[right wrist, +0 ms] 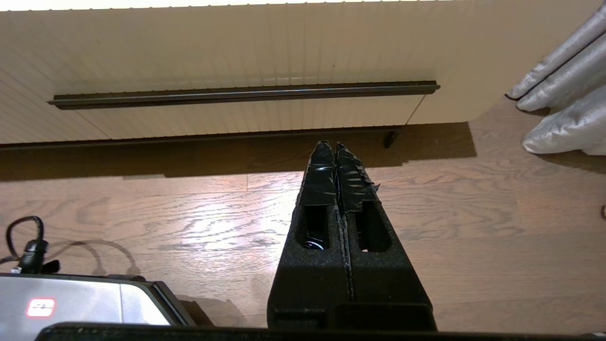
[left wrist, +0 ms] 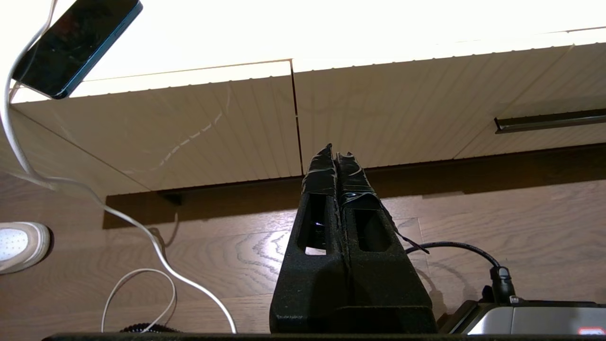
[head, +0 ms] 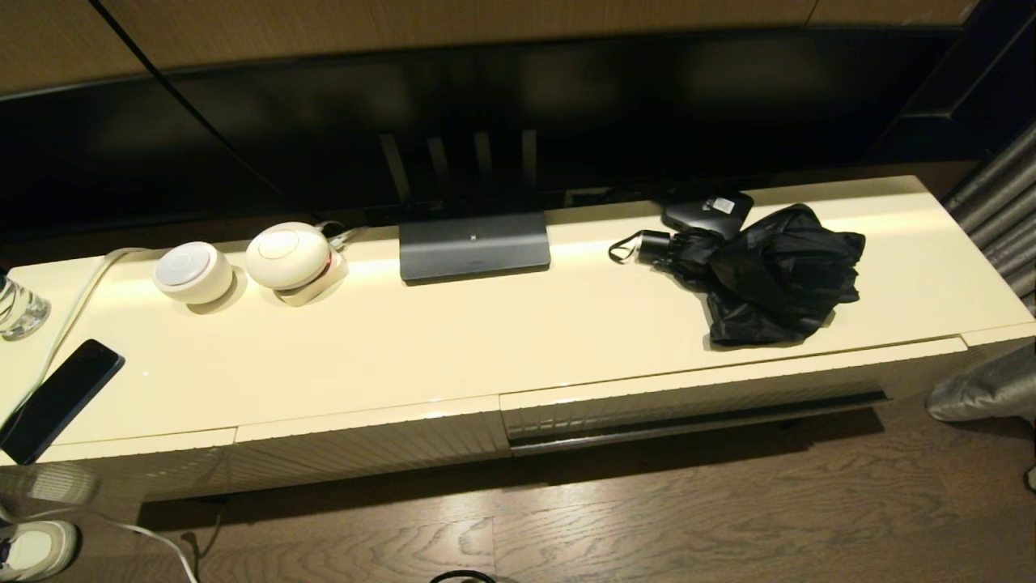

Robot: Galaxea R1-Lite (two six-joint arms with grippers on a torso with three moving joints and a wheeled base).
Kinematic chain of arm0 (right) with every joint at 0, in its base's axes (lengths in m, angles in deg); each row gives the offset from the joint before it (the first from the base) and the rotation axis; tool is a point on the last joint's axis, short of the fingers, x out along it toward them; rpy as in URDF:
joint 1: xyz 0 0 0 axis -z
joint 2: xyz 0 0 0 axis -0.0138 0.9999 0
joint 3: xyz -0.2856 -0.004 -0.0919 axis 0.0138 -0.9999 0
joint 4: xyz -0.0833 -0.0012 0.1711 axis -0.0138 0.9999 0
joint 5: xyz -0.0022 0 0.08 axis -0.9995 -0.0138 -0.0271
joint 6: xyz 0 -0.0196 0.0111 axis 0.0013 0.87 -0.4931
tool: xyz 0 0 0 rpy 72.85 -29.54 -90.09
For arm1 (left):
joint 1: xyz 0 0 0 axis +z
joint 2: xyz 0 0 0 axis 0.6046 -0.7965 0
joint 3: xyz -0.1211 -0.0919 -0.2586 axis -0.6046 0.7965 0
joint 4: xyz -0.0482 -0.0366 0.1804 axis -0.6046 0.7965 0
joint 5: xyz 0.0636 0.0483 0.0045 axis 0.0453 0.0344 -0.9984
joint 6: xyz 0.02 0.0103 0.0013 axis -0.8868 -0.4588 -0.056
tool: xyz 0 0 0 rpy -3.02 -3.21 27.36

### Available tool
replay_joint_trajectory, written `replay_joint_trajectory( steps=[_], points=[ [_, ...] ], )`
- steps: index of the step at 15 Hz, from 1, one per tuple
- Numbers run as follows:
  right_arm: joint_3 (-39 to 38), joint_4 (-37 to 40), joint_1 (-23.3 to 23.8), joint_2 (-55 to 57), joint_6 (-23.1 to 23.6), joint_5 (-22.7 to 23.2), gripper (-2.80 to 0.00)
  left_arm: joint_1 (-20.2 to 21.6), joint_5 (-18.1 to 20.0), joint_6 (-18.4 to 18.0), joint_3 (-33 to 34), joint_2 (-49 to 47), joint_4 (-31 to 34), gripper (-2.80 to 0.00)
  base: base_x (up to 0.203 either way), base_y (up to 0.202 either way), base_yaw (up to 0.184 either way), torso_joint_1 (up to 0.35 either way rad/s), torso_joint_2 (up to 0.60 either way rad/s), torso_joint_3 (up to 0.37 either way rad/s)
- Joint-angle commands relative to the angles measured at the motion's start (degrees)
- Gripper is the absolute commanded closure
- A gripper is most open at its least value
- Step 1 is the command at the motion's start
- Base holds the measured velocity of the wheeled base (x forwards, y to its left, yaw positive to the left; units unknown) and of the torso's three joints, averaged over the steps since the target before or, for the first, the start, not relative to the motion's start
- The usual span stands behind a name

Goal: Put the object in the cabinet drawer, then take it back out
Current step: Open the drawer

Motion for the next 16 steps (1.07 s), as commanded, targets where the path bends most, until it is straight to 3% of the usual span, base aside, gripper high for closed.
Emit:
replay_joint_trajectory(
  steps=[1,3,6,10,13,16],
  points=[
    [0.2,0.2,0.0,-0.1,0.7,0.0,0.0,0.0,0.0,0.0,0.2,-0.1,-0.1,0.0,0.0,0.0,0.0,0.0,0.0,0.0],
    [4.0,1.3,0.0,0.1,1.1,0.5,0.0,0.0,0.0,0.0,0.2,-0.1,-0.1,0.0,0.0,0.0,0.0,0.0,0.0,0.0],
    [18.0,8.5,0.0,4.2,4.6,2.9,0.0,0.0,0.0,0.0,0.2,-0.1,-0.1,0.0,0.0,0.0,0.0,0.0,0.0,0.0],
    [31.8,16.5,-0.1,18.2,22.9,8.8,0.0,0.0,0.0,0.0,0.2,-0.1,-0.1,0.0,0.0,0.0,0.0,0.0,0.0,0.0],
    [39.2,17.6,-0.1,28.3,32.8,9.7,0.0,0.0,0.0,0.0,0.2,-0.1,0.0,0.0,0.0,0.0,0.0,0.0,0.0,0.0],
    [46.5,18.0,-0.1,43.0,47.7,9.6,0.0,0.0,0.0,0.0,0.2,-0.1,0.0,0.0,0.0,0.0,0.0,0.0,0.0,0.0]
  ],
)
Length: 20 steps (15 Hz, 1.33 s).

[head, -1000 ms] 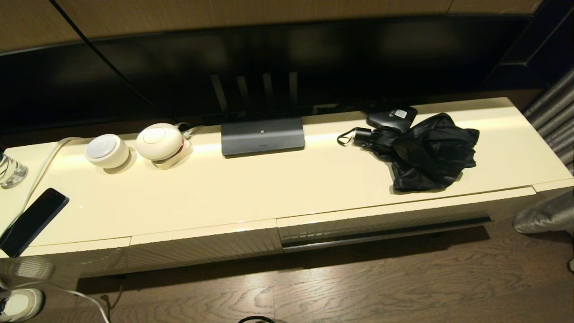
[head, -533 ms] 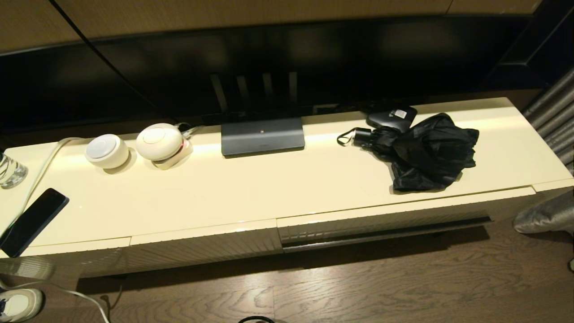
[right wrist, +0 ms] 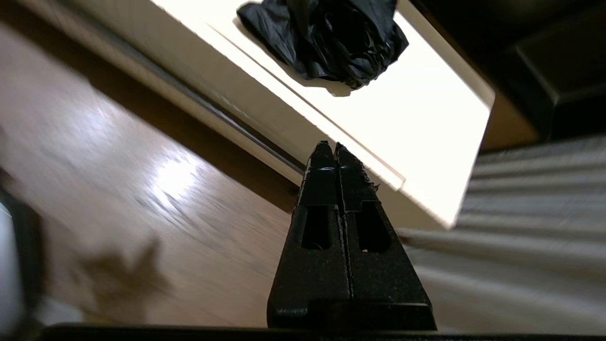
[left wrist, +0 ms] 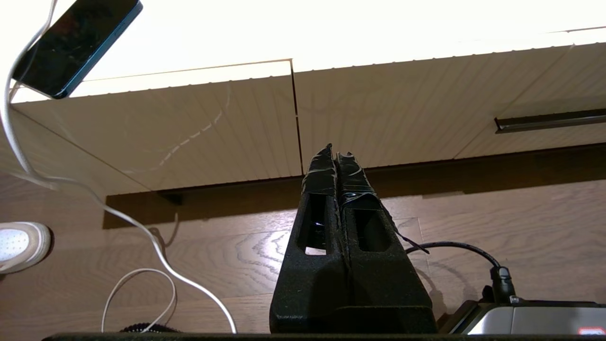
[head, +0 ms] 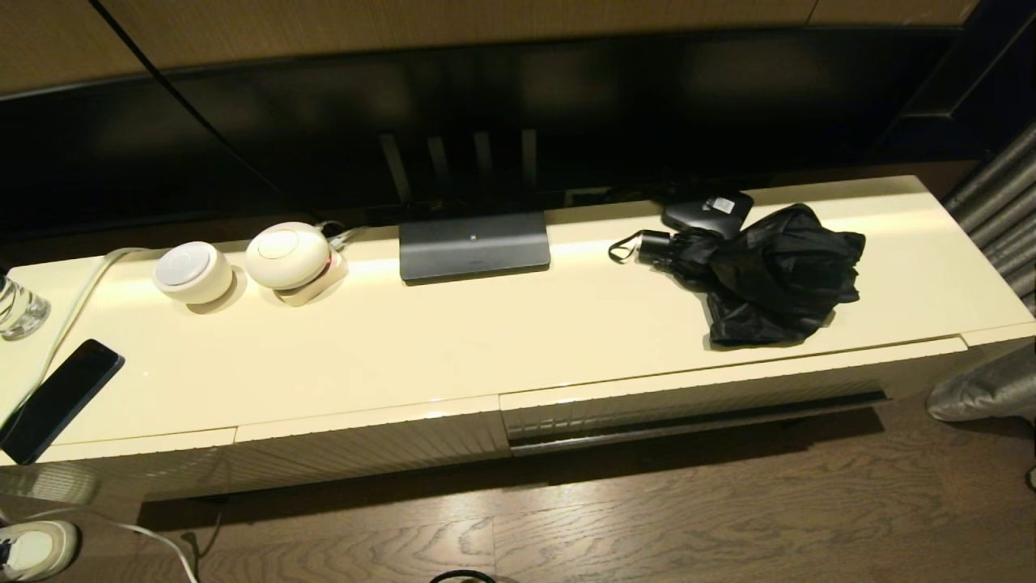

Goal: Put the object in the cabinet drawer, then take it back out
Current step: Open the drawer

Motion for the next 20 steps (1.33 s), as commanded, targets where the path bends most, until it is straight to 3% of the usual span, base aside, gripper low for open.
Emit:
replay_joint_trajectory(
  steps=[1,4,5,10,15,20],
  points=[
    [5.0,0.4,0.0,15.1,13.7,-0.2,0.0,0.0,0.0,0.0,0.2,-0.1,0.0,0.0,0.0,0.0,0.0,0.0,0.0,0.0],
    [5.6,1.4,-1.1,23.1,30.6,-2.8,0.0,0.0,0.0,0.0,0.2,-0.1,0.0,0.0,0.0,0.0,0.0,0.0,0.0,0.0],
    [4.5,1.6,-3.0,24.8,33.4,-4.0,0.0,0.0,0.0,0.0,0.2,-0.1,0.0,0.0,0.0,0.0,0.0,0.0,0.0,0.0],
    [2.3,-3.0,-16.2,35.4,33.8,-15.5,0.0,0.0,0.0,0.0,0.2,-0.1,0.0,0.0,0.0,0.0,0.0,0.0,0.0,0.0],
    [-0.9,-17.4,-20.8,53.2,32.8,-17.2,0.0,0.0,0.0,0.0,0.2,-0.1,0.0,0.0,0.0,0.0,0.0,0.0,0.0,0.0],
    [-6.4,-32.3,-21.1,65.4,32.8,-16.3,0.0,0.0,0.0,0.0,0.2,-0.1,0.0,0.0,0.0,0.0,0.0,0.0,0.0,0.0]
  ],
)
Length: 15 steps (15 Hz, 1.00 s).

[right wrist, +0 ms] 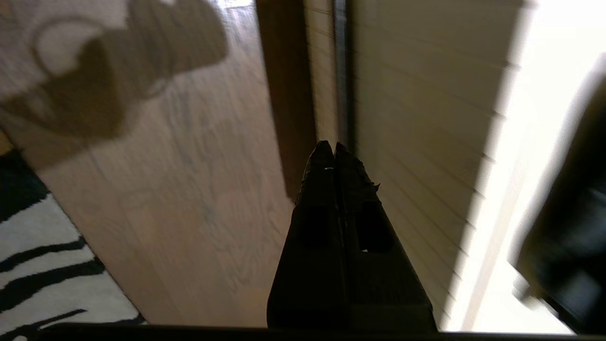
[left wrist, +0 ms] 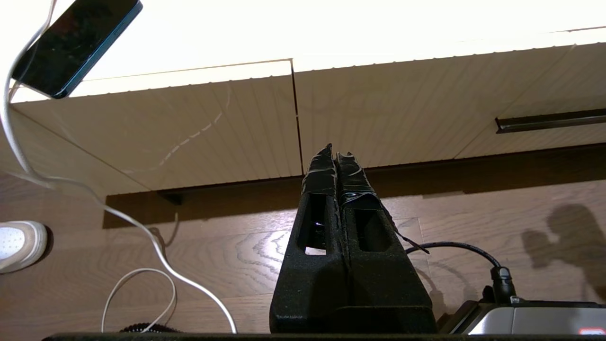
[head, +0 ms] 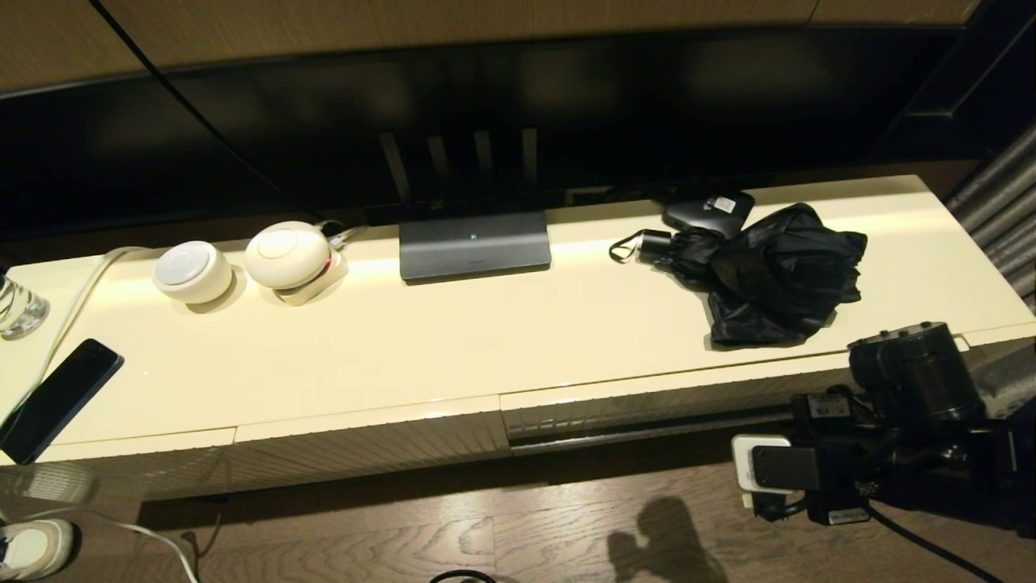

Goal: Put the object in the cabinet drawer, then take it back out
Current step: Open the drawer

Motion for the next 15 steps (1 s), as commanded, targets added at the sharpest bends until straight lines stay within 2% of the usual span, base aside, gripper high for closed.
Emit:
replay_joint_trajectory(
  steps=[1,4,6,12,15],
  points=[
    [-2.9,-4.9,0.8,7.0,0.6,1.0,0.0,0.0,0.0,0.0,0.2,-0.1,-0.1,0.0,0.0,0.0,0.0,0.0,0.0,0.0],
    [-5.2,-7.4,1.6,9.3,1.9,2.7,0.0,0.0,0.0,0.0,0.2,-0.1,-0.1,0.0,0.0,0.0,0.0,0.0,0.0,0.0],
    [-7.5,-11.9,1.7,11.0,3.6,3.9,0.0,0.0,0.0,0.0,0.2,-0.1,0.0,0.0,0.0,0.0,0.0,0.0,0.0,0.0],
    [-11.2,-19.9,1.8,13.3,4.2,3.9,0.0,0.0,0.0,0.0,0.2,-0.1,0.0,0.0,0.0,0.0,0.0,0.0,0.0,0.0],
    [-13.9,-19.9,2.2,11.4,6.2,3.7,0.0,0.0,0.0,0.0,0.2,-0.1,0.0,0.0,0.0,0.0,0.0,0.0,0.0,0.0]
  ],
)
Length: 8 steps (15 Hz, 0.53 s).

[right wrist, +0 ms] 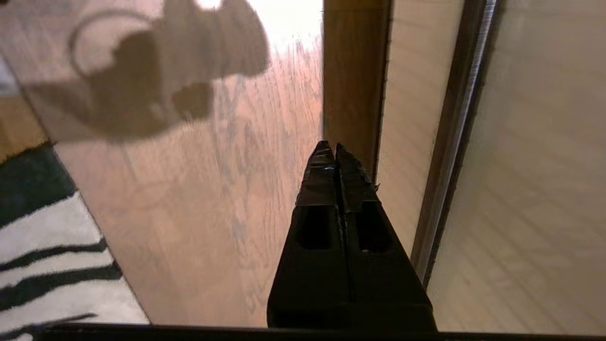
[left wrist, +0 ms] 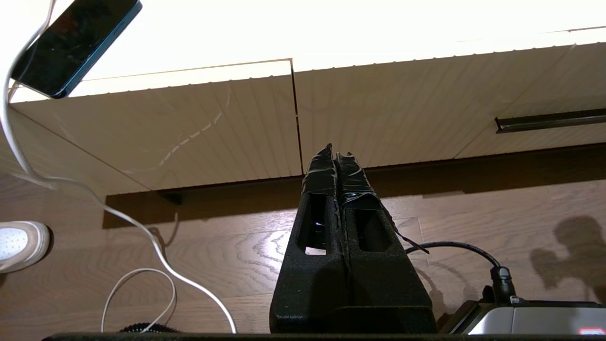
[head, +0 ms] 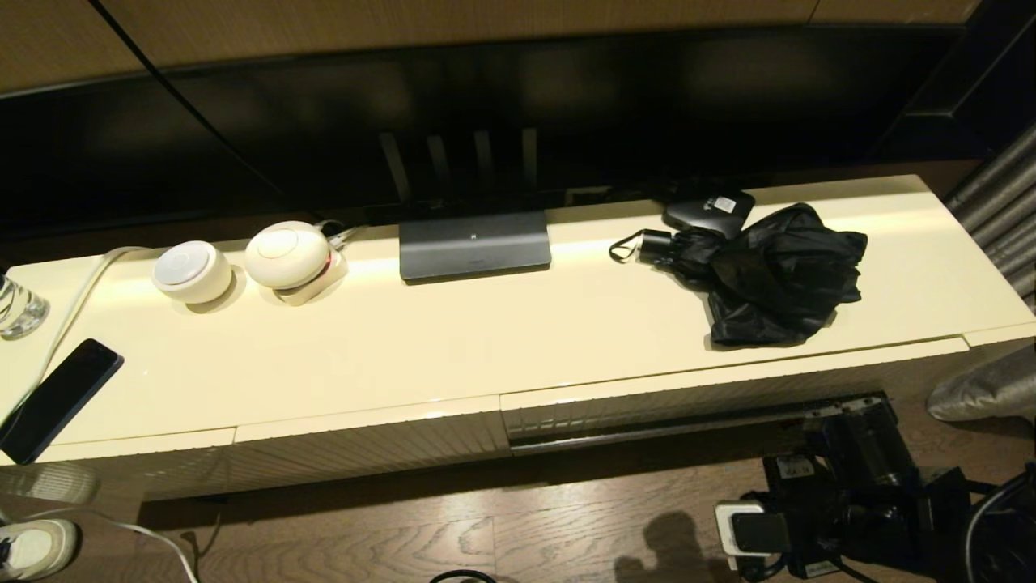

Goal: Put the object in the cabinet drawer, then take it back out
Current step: Open the drawer

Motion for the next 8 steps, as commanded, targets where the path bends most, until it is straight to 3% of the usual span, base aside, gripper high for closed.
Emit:
replay_joint_trajectory(
  steps=[1,8],
  points=[
    [-2.2,-0.3,0.8,-1.8,4.5,0.1,-2.8,0.0,0.0,0.0,0.2,-0.1,-0.1,0.0,0.0,0.0,0.0,0.0,0.0,0.0],
    [-4.3,4.3,3.0,-4.3,8.7,1.0,-2.8,0.0,0.0,0.0,0.2,-0.1,-0.1,0.0,0.0,0.0,0.0,0.0,0.0,0.0]
  ],
)
